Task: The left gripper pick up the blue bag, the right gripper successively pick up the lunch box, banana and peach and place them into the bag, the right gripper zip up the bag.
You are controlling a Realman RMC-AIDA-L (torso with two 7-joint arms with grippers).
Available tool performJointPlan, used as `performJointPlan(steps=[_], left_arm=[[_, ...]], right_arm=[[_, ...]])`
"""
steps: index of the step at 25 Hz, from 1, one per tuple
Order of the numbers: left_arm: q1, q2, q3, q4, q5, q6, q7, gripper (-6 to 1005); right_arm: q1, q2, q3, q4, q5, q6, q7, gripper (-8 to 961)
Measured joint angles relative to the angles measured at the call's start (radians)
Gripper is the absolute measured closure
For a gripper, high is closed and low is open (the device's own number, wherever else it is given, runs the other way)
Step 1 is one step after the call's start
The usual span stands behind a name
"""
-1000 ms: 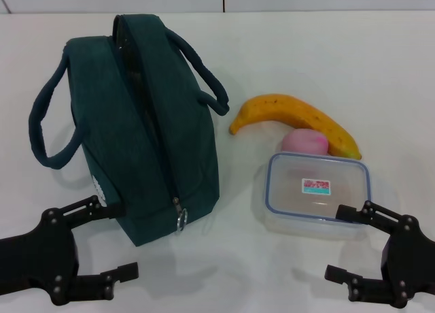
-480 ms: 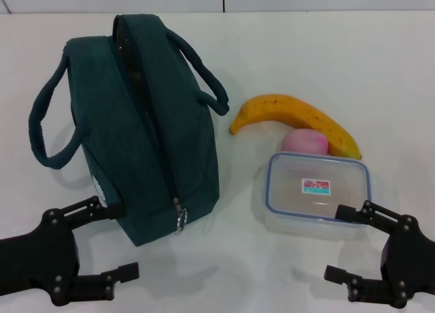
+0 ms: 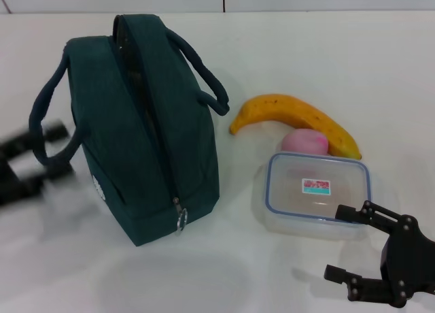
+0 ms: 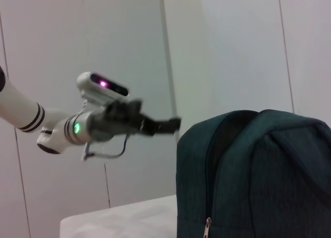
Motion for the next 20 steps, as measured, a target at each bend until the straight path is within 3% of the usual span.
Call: performJointPlan(steps=[5, 9, 14, 20], left_arm=[[-0.051, 0.036, -0.167, 0.031, 0.025, -0.056, -0.274, 109], [-0.081, 0.063, -0.174, 0.127, 0.069, -0.109, -0.505, 111], [-0.173, 0.090, -0.169, 0.281, 0.223, -0.143, -0.871, 111], [-0.259, 0.113, -0.127, 0.344, 0.381, -0.135, -1.037, 111]], right_arm=[[0.000, 0.000, 0.000, 0.000, 0.000, 0.001, 0.002, 83], [0.000, 0.000, 0.002, 0.000, 0.000, 0.002, 0.003, 83], [0.002, 0.000, 0.003, 0.000, 0.000, 0.004, 0.003, 83], [0.009, 0.001, 0.002, 0.001, 0.000, 0.010, 0.004, 83]])
